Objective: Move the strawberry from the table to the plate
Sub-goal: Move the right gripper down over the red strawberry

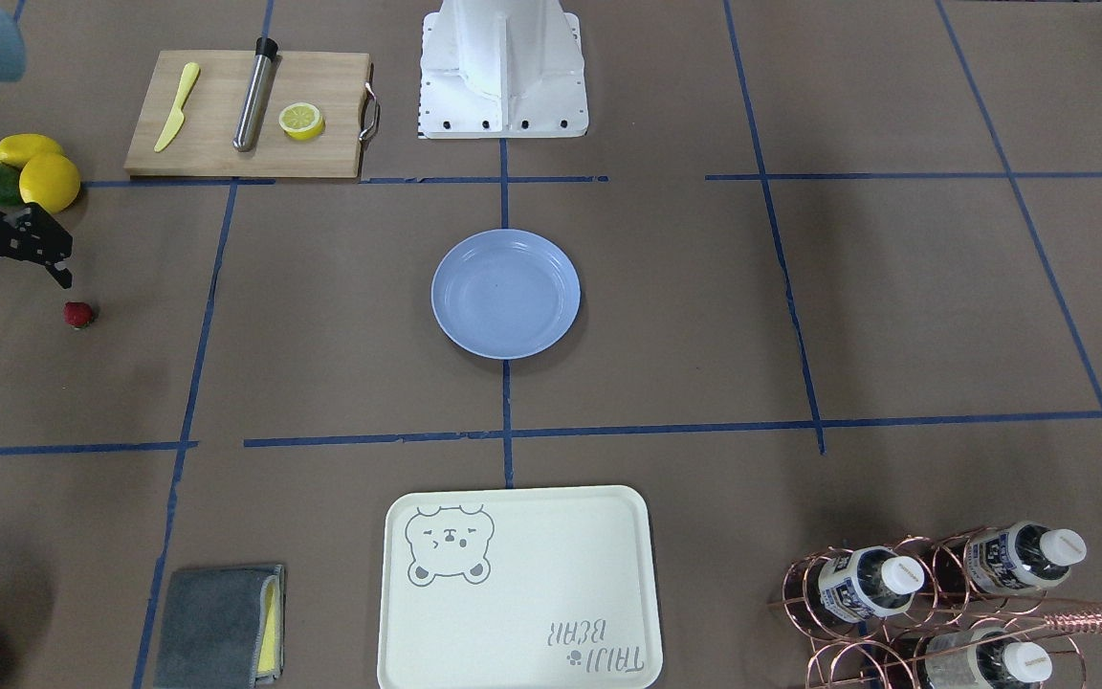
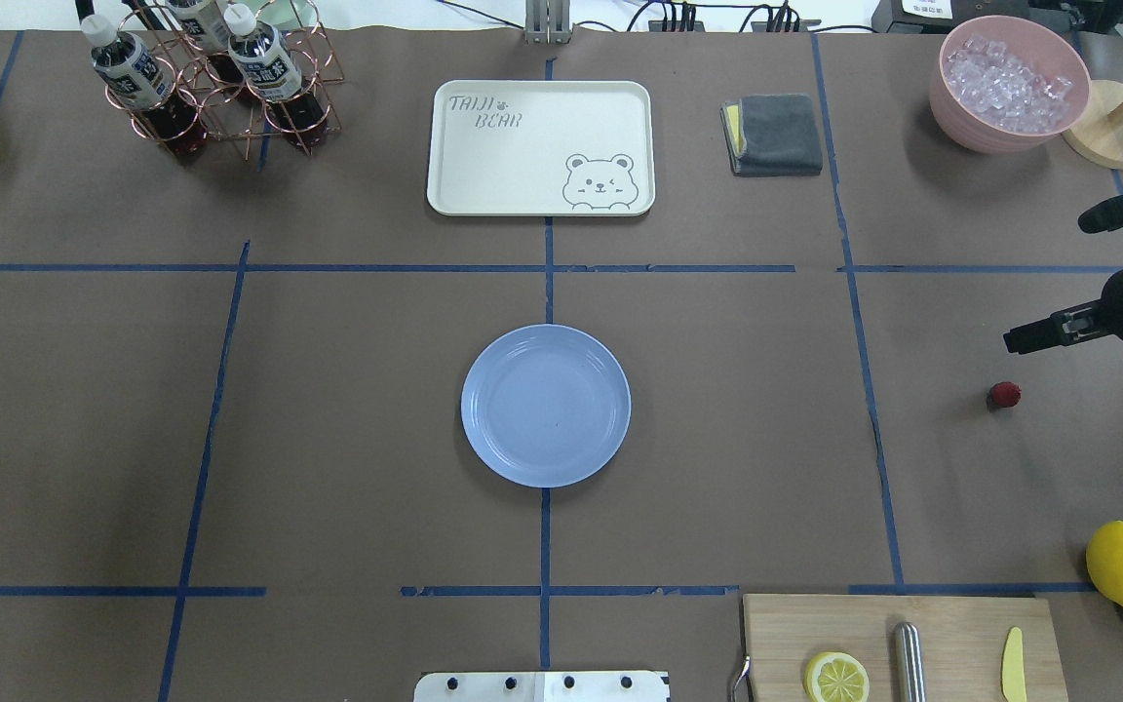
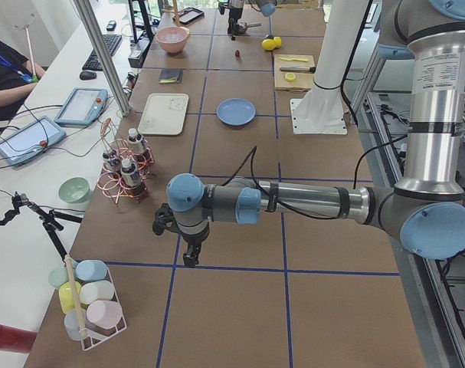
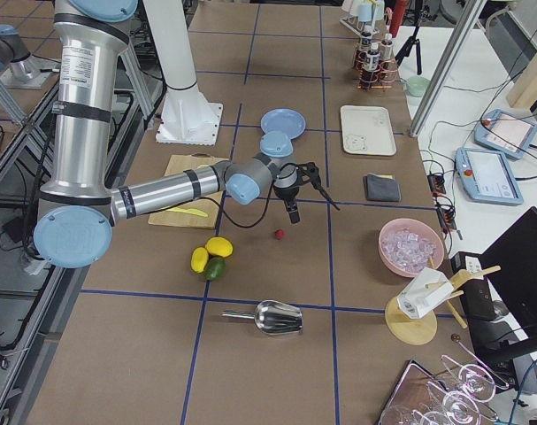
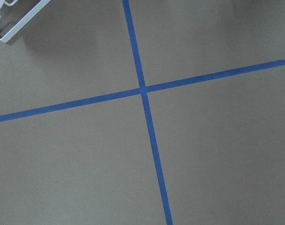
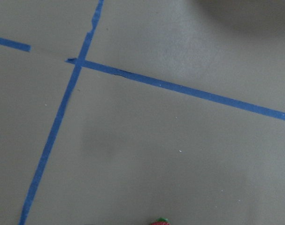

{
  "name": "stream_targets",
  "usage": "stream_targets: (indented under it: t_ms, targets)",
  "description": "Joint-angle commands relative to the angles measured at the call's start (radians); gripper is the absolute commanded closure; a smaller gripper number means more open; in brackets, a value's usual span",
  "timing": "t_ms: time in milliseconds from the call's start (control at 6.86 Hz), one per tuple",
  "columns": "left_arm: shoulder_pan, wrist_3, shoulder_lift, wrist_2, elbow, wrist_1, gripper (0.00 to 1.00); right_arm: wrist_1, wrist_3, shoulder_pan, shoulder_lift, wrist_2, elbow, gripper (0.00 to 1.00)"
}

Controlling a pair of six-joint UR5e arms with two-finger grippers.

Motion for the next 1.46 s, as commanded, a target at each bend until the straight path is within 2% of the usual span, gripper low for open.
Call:
stream_targets:
  t_ms: [0, 292, 583, 1167, 1312]
  targets:
    - [0.000, 0.000, -0.001, 0.000, -0.003, -0.001, 0.00, 0.124, 0.018, -0.045, -0.003, -0.034, -0.108, 0.00]
    - [0.000, 0.000, -0.002, 0.000, -0.003, -0.001, 0.00, 0.199, 0.076, -0.085, -0.003, -0.043, -0.139, 0.01]
    - [0.000, 0.000, -0.002, 0.000, -0.005, -0.001, 0.00, 0.201, 0.076, -0.117, -0.003, -0.073, -0.162, 0.02]
    - [0.002, 0.000, -0.004, 0.000, -0.005, -0.002, 0.00, 0.201, 0.076, -0.140, -0.003, -0.078, -0.174, 0.09]
    - [0.000, 0.000, -0.004, 0.000, -0.009, -0.001, 0.00, 0.201, 0.076, -0.144, -0.003, -0.078, -0.177, 0.15]
